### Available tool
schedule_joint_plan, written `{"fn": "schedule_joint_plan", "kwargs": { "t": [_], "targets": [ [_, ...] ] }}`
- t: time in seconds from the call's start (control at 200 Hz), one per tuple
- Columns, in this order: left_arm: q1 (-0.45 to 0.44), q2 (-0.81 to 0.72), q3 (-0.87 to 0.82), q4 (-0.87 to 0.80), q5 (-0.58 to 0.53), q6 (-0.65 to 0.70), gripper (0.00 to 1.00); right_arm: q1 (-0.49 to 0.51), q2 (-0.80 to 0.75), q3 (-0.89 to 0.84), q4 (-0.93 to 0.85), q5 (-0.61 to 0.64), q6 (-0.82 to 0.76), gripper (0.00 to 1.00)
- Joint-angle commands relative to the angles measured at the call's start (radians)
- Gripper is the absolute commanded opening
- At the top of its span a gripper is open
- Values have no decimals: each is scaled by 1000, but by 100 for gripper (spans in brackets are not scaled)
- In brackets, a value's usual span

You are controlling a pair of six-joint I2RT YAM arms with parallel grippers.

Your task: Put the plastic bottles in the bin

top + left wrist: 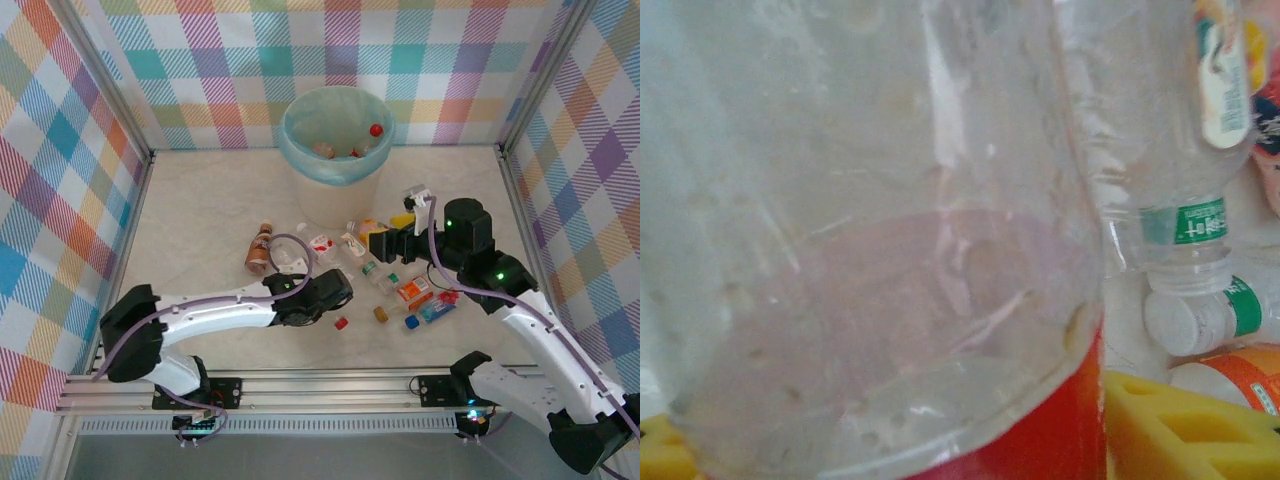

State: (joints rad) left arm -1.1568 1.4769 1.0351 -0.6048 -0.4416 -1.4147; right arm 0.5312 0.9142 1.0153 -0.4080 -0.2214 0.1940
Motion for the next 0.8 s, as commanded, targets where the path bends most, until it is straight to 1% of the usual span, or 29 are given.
{"fn": "schedule_joint_plan", "kwargs": {
  "t": [0.0, 0.09, 0.19, 0.29, 0.425, 0.47, 0.595, 0.735, 0.795],
  "targets": [
    [-50, -81, 68, -182, -214, 142, 66, 4, 30, 36, 67, -38, 33, 78],
    [-81, -145, 67, -219, -307, 214, 65, 4, 75, 89, 61, -69, 49, 77],
    [-85, -207, 69, -234, -376, 338, 64, 4, 99, 124, 80, -104, 70, 77],
    [-86, -245, 112, -228, -425, 548, 64, 4, 98, 121, 127, -118, 83, 77],
    [-85, -278, 171, -223, -492, 799, 63, 4, 101, 130, 166, -161, 77, 77],
    [-86, -296, 175, -197, -493, 892, 63, 4, 103, 134, 178, -186, 71, 77],
    [-86, -363, 159, -112, -476, 1091, 61, 4, 95, 131, 231, -271, 70, 78],
    [-86, -441, 133, -15, -389, 1307, 59, 4, 76, 114, 319, -353, 77, 78],
    [-84, -459, 129, 11, -320, 1394, 59, 4, 68, 106, 354, -373, 76, 78]
  ]
}}
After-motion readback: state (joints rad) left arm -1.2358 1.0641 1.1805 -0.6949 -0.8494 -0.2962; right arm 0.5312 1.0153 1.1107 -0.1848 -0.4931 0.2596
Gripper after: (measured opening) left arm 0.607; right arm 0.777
